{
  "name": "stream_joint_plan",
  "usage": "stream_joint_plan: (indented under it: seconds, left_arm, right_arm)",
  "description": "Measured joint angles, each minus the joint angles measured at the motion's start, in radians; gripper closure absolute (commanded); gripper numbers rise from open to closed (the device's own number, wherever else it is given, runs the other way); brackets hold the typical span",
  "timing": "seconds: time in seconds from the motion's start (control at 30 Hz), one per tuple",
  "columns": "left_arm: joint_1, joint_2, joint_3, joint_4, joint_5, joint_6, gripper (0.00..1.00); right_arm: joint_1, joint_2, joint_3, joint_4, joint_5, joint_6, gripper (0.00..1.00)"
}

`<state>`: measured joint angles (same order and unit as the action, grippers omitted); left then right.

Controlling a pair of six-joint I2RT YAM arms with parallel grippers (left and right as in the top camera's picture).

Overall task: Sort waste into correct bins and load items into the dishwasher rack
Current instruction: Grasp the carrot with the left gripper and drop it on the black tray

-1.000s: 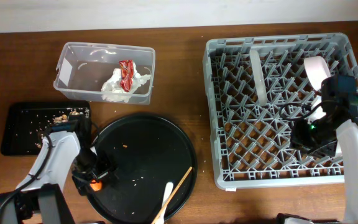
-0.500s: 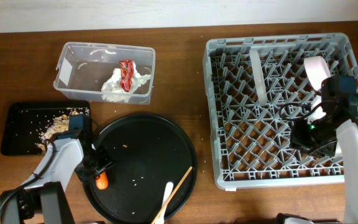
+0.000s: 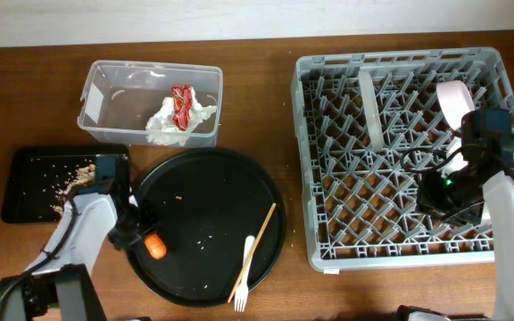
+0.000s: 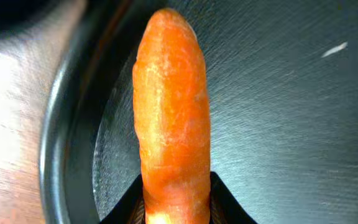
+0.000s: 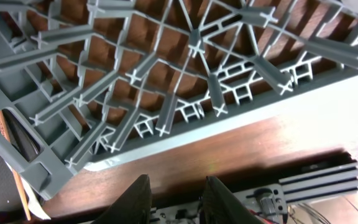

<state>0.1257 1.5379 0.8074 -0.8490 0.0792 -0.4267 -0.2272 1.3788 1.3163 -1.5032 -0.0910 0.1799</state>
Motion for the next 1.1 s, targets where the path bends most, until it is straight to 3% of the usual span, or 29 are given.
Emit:
stream_joint_plan:
  seconds: [0.17, 0.37, 0.5, 0.57, 0.63, 0.7, 0.8, 0.87, 1.0, 1.1]
  left_arm:
    - [0.022, -0.074, 0.266, -0.055, -0.035, 0.023, 1.0]
    - [0.361, -0.068, 0.282, 0.177, -0.092, 0.023, 1.0]
    - [0.446, 0.115, 0.284, 0.303, -0.092, 0.023, 0.98]
    - [0.468, 0.162, 0.284, 0.335, -0.092, 0.023, 0.81]
    - [0.486, 0.176, 0.284, 0.357, -0.092, 0.023, 0.54]
    - [0.488, 0.177, 0.284, 0.367, -0.095, 0.023, 0.35]
    - [0.488, 0.177, 0.284, 0.364, -0.094, 0.023, 0.31]
    - [0.488, 0.177, 0.296, 0.322, -0.063, 0.023, 0.32]
    - [0.456, 0.003, 0.353, 0.111, 0.091, 0.023, 0.28]
    - [0.226, -0.018, 0.357, -0.16, 0.044, 0.08, 0.2]
  right_arm:
    - [0.0, 0.0, 0.0, -0.003, 0.0, 0.0, 0.68]
    - [0.0, 0.0, 0.0, -0.013, 0.0, 0.001, 0.68]
    - [0.0, -0.001, 0.0, -0.018, 0.0, 0.0, 0.68]
    - [0.0, -0.001, 0.0, -0.019, 0.0, 0.0, 0.68]
    - [0.0, -0.001, 0.0, -0.019, 0.0, 0.0, 0.67]
    - [0.0, -0.001, 0.0, -0.019, 0.0, 0.001, 0.67]
    - [0.0, -0.001, 0.0, -0.019, 0.0, 0.0, 0.62]
    - [0.0, -0.001, 0.0, -0.019, 0.0, 0.003, 0.45]
    - [0.0, -0.002, 0.0, -0.018, -0.005, 0.0, 0.46]
    - [0.062, -0.017, 0.022, -0.019, -0.001, 0.04, 0.46]
